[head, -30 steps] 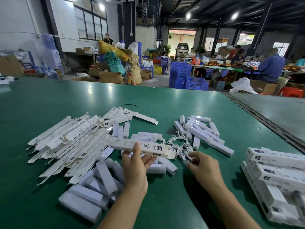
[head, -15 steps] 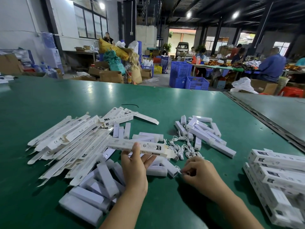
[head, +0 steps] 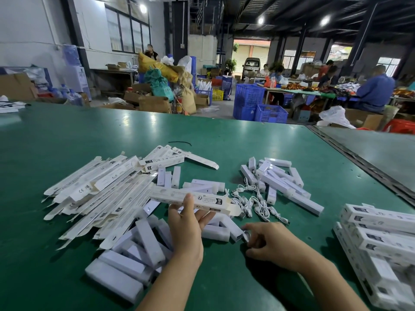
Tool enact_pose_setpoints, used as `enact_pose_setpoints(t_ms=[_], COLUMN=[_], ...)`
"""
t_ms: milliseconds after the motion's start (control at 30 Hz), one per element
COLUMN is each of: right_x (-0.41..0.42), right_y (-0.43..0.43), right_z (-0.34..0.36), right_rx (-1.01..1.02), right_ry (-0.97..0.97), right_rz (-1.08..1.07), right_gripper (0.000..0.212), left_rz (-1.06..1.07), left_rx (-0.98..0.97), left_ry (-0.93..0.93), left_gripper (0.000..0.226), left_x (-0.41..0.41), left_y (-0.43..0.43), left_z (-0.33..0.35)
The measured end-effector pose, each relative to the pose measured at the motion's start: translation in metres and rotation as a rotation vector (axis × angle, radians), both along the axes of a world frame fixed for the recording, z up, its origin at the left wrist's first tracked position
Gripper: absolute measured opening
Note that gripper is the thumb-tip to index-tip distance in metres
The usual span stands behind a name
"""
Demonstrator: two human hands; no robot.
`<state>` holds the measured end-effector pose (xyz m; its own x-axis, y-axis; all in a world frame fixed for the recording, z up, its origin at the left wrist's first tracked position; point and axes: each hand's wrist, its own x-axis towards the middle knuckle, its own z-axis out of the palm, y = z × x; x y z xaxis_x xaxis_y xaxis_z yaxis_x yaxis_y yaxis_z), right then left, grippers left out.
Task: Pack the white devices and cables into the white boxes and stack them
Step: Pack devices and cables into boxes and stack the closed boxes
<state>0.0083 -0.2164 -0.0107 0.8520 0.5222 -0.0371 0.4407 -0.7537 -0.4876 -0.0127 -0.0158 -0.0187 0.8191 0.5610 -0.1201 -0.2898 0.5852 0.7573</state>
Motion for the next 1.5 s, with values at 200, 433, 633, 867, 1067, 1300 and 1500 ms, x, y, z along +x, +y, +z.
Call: enact_pose_setpoints(t_ms=[200, 433, 633, 867, 1067, 1300, 1500], right_x=[-0.011, -0.017, -0.020, -0.021, -0.021, -0.024, -0.021], right_y=[-0.002, 0.016, 0.033, 0.035, 0.036, 0.040, 0.035], right_z=[0.004, 0.009, 0.008, 0.006, 0.005, 0.008, 0.008], right_rx=[0.215, 0.928, 1.361, 1.250, 1.270, 1.266, 1.306], right_ry=[-0.029, 0.027, 0.242, 0.188, 0.282, 0.354, 0.433], right_rz=[-0.146, -0.458, -0.532, -0.599, -0.605, -0.552, -0.580], right_gripper=[0.029, 0.030, 0.018, 0.023, 0.020, 0.030, 0.023], left_rz=[0.000, 0.014, -0.042, -0.066, -0.004, 0.003, -0.061], left_rx=[-0.001, 0.022, 0.050, 0.148, 0.150, 0.172, 0.229], left_ry=[-0.004, -0.002, -0.050, -0.120, -0.128, -0.170, -0.155], left_gripper=[0.012, 0.009, 0.009, 0.011, 0.009, 0.013, 0.009], left_x=[-0.001, -0.002, -0.007, -0.010, -0.010, -0.011, -0.012], left_y=[0.001, -0.005, -0.019, -0.027, -0.024, -0.023, -0.025], left_z=[0.000, 0.003, 0.004, 0.001, 0.002, 0.003, 0.000])
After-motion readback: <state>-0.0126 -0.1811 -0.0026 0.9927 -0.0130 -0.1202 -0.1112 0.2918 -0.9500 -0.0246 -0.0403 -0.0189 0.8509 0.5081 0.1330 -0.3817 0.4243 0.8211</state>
